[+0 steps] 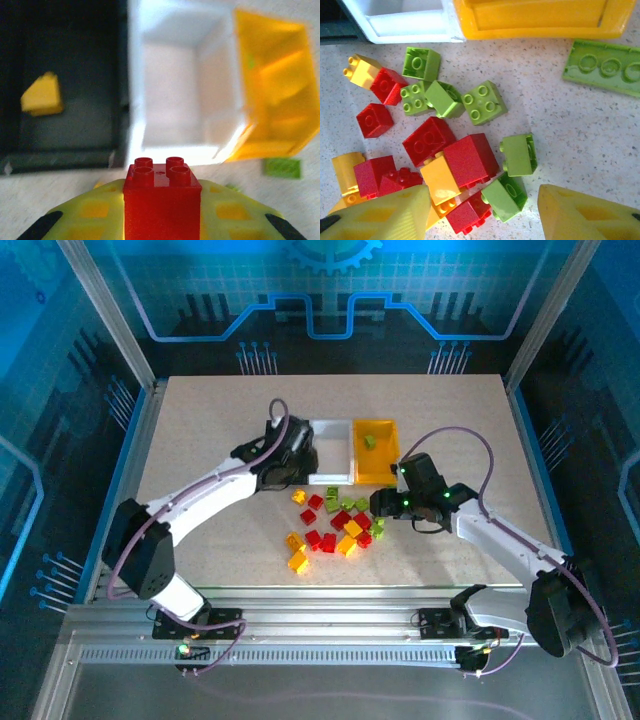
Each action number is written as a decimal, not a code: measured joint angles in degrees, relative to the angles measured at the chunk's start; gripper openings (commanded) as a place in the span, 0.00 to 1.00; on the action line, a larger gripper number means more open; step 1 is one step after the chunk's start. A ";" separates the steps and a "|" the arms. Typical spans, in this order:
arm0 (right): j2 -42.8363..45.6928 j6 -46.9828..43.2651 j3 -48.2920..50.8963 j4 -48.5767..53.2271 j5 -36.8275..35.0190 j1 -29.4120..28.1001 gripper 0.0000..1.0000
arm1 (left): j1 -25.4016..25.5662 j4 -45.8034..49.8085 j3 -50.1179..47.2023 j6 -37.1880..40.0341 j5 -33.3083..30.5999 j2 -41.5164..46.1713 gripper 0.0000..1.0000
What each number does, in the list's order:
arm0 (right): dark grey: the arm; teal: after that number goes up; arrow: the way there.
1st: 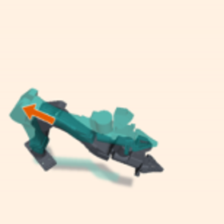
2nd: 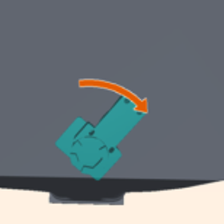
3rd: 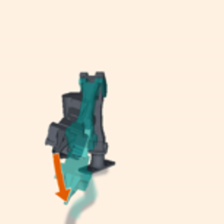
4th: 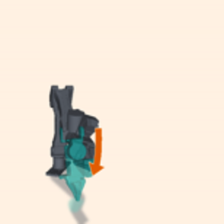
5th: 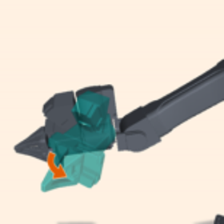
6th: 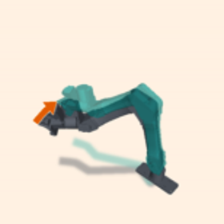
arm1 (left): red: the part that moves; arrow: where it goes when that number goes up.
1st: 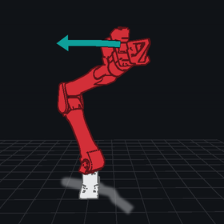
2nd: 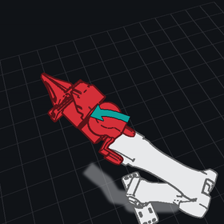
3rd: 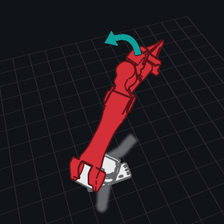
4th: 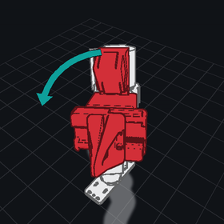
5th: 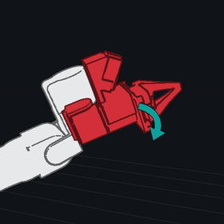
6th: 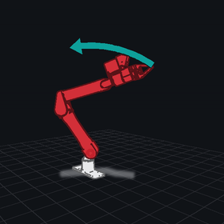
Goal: Sort the legos into containers by color
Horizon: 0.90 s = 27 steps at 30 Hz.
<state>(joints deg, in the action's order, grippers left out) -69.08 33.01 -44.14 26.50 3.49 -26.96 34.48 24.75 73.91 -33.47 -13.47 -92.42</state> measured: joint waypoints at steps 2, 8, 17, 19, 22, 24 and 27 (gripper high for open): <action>0.33 0.22 0.44 0.35 -0.02 0.37 0.60 | 0.04 -0.74 6.51 0.46 -0.02 -5.66 0.23; 2.62 0.42 1.29 1.11 -0.07 1.29 0.60 | 0.20 0.70 18.12 1.62 -0.81 -21.40 0.24; 7.23 1.38 3.41 2.86 -0.68 2.78 0.62 | 0.50 4.52 25.88 2.05 -1.29 -30.51 0.62; 7.89 1.73 3.82 3.26 -1.18 3.50 0.63 | 1.03 4.57 27.41 2.10 -1.27 -30.51 0.69; 7.98 2.16 4.02 3.52 -1.79 4.79 0.66 | 2.23 4.44 28.37 2.19 -0.96 -29.73 0.81; 7.50 2.43 4.02 3.30 -1.86 5.66 0.67 | 3.02 3.82 27.52 2.10 0.09 -27.93 0.93; 4.70 2.78 4.02 2.78 -1.97 6.64 0.67 | 3.74 1.81 23.43 1.25 1.99 -22.36 0.99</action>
<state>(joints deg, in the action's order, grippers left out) -64.38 35.79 -40.12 29.28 1.52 -20.32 38.22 26.57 97.34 -32.23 -11.49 -114.78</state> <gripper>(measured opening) 0.674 0.976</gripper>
